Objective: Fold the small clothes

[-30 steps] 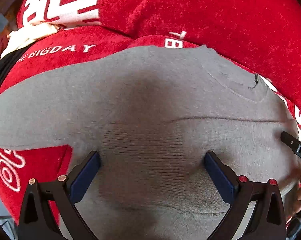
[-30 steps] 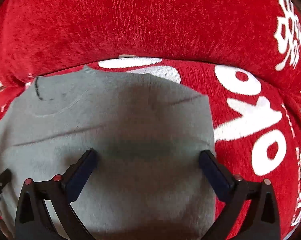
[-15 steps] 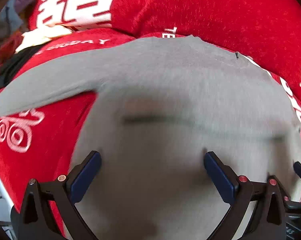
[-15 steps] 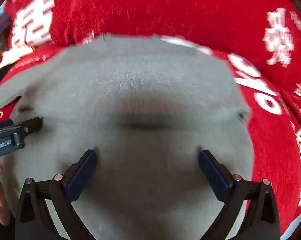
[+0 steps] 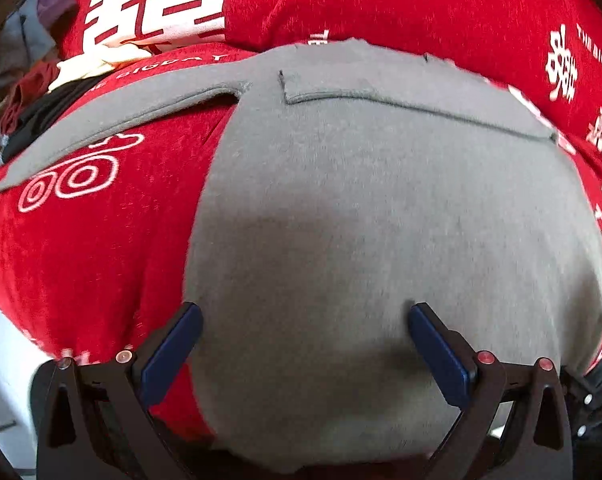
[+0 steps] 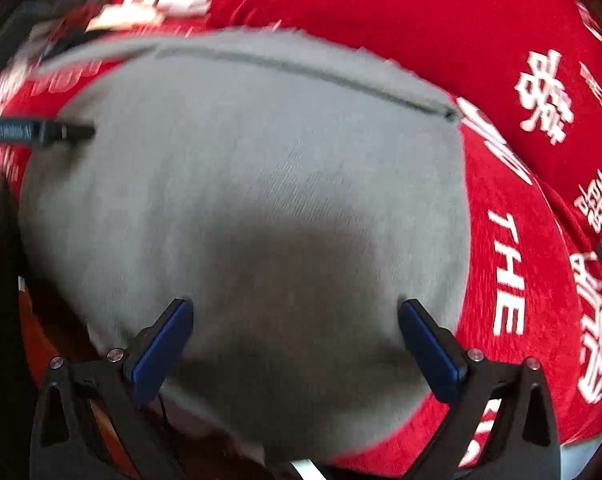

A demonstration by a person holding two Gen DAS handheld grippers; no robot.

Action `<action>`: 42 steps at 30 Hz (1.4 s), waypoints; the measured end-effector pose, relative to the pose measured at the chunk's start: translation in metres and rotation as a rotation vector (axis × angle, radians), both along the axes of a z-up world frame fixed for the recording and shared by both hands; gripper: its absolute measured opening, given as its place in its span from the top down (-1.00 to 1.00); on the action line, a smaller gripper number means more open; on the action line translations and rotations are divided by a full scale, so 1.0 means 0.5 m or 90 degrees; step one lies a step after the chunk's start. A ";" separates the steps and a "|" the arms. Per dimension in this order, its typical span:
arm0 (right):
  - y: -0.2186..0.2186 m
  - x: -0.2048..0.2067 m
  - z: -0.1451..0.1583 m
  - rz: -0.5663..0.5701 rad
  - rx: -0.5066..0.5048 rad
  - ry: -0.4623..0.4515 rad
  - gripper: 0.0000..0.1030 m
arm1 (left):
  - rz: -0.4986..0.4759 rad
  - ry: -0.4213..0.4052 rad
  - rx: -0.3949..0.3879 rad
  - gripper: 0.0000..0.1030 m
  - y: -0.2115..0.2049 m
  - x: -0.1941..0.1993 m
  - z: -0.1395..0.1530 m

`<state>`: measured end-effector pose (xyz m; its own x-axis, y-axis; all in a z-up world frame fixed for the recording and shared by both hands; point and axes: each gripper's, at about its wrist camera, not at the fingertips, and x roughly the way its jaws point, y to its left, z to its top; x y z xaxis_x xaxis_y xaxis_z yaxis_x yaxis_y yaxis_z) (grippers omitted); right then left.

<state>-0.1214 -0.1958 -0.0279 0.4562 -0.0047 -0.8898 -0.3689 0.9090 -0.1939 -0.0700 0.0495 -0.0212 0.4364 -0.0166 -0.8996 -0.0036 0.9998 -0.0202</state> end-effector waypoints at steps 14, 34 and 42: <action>0.081 0.264 0.026 -0.038 0.040 0.022 -0.99 | -0.037 -0.003 0.004 -1.00 -0.088 0.145 0.005; -0.012 0.327 0.132 -0.195 0.195 -0.055 -0.99 | 0.130 -0.032 -0.131 -1.00 0.097 0.300 0.080; 0.099 0.570 0.077 -0.285 0.172 -0.007 -0.99 | 0.138 0.052 -0.049 -1.00 0.114 0.553 -0.007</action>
<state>0.1638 -0.1465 0.0104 0.4719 0.0281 -0.8812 0.0678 0.9954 0.0680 0.2063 0.1065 -0.0248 0.3628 -0.0004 -0.9319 -0.2220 0.9712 -0.0869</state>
